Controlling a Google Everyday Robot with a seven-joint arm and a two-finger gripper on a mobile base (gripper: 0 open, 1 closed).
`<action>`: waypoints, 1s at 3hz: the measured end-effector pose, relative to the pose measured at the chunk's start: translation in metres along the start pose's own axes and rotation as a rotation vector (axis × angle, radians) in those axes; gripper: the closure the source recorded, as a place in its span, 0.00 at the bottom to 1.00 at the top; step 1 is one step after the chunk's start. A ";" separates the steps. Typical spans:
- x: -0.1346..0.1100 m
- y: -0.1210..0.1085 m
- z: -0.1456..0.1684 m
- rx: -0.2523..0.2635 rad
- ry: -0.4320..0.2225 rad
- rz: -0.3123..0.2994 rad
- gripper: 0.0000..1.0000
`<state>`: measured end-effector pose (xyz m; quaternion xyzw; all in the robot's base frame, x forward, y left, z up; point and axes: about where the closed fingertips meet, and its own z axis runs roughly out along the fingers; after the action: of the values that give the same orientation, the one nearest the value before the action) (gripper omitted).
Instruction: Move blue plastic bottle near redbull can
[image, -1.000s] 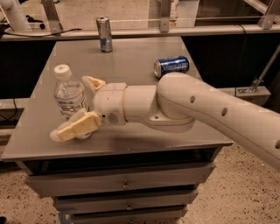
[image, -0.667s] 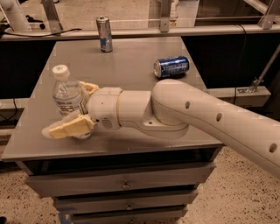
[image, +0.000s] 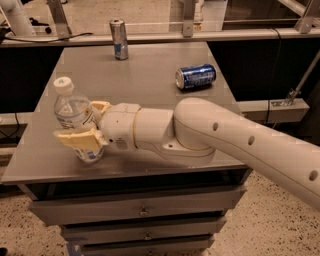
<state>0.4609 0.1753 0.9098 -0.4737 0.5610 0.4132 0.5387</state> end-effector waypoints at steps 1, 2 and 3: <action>-0.002 -0.020 -0.011 0.058 0.002 0.006 0.87; -0.011 -0.058 -0.041 0.137 0.013 -0.005 1.00; -0.011 -0.058 -0.041 0.137 0.013 -0.005 1.00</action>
Offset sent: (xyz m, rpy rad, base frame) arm 0.0871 -0.1024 0.0312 -0.0205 -0.0286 -0.2344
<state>0.5084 0.1243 0.9265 -0.4398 0.5901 0.3696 0.5672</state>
